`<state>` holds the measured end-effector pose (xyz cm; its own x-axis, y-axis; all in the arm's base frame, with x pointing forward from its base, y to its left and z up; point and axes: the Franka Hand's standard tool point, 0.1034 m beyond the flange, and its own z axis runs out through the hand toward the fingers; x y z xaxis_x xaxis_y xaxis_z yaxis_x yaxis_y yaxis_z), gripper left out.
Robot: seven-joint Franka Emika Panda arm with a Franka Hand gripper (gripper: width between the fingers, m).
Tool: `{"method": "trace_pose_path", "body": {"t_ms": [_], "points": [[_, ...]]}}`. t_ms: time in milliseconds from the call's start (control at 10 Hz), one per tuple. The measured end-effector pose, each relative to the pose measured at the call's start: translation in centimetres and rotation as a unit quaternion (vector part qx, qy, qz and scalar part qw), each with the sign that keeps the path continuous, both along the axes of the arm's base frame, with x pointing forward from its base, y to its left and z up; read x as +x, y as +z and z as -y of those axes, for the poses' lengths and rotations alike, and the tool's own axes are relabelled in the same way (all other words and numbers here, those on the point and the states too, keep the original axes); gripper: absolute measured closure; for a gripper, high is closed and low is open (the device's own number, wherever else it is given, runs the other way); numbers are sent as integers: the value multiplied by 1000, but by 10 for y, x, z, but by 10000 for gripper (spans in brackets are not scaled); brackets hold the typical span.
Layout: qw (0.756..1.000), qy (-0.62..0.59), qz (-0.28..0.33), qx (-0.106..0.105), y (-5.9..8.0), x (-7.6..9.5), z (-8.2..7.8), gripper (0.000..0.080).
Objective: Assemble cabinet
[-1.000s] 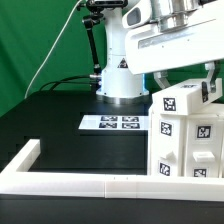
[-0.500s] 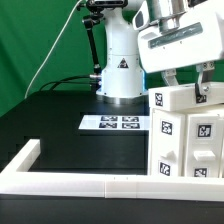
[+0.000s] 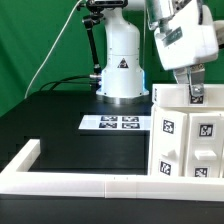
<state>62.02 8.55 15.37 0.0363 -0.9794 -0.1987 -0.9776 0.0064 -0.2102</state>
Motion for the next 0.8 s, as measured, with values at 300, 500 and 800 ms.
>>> {"method": "trace_pose_path", "body": {"t_ms": [300, 500, 800], "points": [[997, -69, -14, 22, 0, 0, -2, 236], [987, -153, -32, 44, 0, -2, -5, 236], [957, -276, -40, 74, 0, -3, -9, 236]]}}
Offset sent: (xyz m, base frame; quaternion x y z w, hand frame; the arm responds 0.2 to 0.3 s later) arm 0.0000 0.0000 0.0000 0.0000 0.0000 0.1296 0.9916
